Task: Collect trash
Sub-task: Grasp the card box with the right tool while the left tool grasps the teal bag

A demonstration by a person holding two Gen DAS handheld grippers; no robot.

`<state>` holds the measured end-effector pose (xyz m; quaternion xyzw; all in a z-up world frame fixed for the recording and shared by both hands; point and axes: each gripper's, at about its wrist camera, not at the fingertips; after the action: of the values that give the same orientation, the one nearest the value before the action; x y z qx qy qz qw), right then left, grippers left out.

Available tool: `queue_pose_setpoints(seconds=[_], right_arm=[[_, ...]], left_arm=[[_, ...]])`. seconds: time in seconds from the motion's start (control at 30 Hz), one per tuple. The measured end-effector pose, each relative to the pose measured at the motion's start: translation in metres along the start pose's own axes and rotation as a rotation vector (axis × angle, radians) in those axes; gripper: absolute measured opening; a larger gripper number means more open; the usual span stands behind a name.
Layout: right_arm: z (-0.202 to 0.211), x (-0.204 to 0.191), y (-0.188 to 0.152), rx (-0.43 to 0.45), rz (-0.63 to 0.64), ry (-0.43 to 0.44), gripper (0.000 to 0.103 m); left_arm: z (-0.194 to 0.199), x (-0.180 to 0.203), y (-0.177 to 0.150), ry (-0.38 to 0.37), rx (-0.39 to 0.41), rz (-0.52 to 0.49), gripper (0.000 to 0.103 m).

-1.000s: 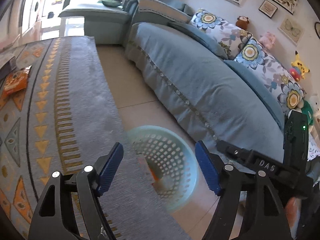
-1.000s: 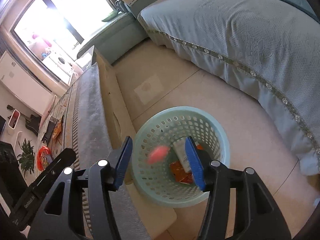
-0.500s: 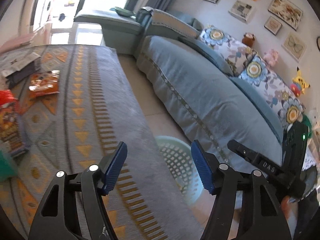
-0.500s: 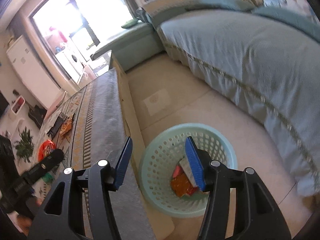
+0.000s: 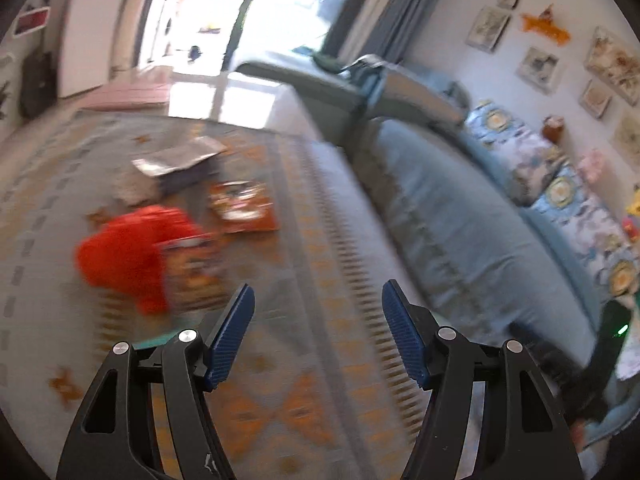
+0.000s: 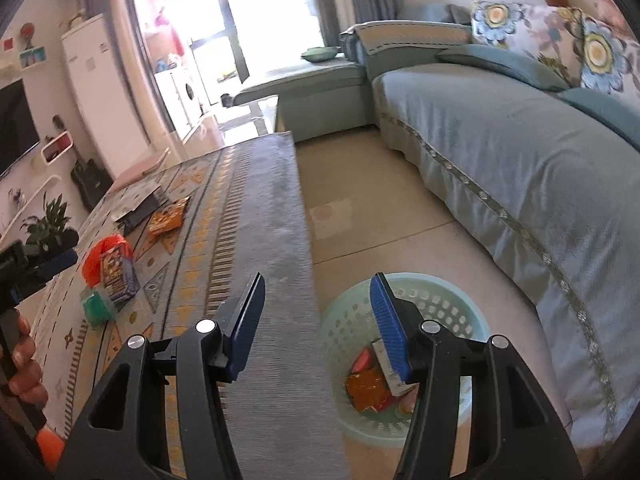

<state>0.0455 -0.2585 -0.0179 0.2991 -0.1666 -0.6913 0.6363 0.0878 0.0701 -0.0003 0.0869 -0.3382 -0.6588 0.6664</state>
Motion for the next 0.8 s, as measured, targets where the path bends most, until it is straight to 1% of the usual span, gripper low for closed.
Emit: queue_pose_setpoints(seconds=[0.07,0.13,0.23,0.3,0.33,0.4,0.47,0.57,0.67,0.8], right_arm=[[-0.003,-0.009,0.003,-0.006,0.006,0.02,0.051],[-0.005,-0.019,0.008,-0.014,0.012,0.03,0.051],[-0.006,-0.04,0.015,-0.006,0.03,0.064,0.051],[-0.008,-0.057,0.018,-0.012,0.043,0.098,0.051],[-0.01,-0.064,0.019,-0.016,0.05,0.111,0.051],[-0.017,-0.089,0.021,-0.026,0.083,0.137,0.051],[-0.026,-0.112,0.021,-0.045,0.115,0.158,0.051],[-0.038,-0.139,0.019,-0.07,0.16,0.166,0.051],[-0.048,-0.154,0.016,-0.089,0.193,0.155,0.051],[-0.057,-0.16,0.011,-0.105,0.208,0.153,0.051]], left_arm=[[0.004,-0.021,0.001,0.02,-0.019,0.012,0.065],[0.01,-0.052,-0.001,0.024,-0.026,0.061,0.065],[0.013,-0.089,-0.002,-0.035,-0.044,0.127,0.066],[0.011,-0.104,-0.003,-0.056,-0.05,0.155,0.066],[0.008,-0.108,-0.004,-0.065,-0.063,0.149,0.066],[-0.001,-0.107,-0.006,-0.08,-0.103,0.098,0.066],[-0.012,-0.103,-0.011,-0.065,-0.153,0.008,0.068],[-0.028,-0.102,-0.016,-0.046,-0.187,-0.054,0.07],[-0.036,-0.102,-0.018,-0.069,-0.195,-0.071,0.07],[-0.042,-0.095,-0.02,-0.041,-0.177,-0.141,0.068]])
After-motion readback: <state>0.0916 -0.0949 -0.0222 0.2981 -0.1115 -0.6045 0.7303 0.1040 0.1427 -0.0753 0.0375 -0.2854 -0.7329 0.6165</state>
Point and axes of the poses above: each gripper's, at about its wrist camera, not at the fingertips, and z roughly against the way its jaws point, x to its right, y to its top, and after that the axes turned 10 degrees about -x, right-handed
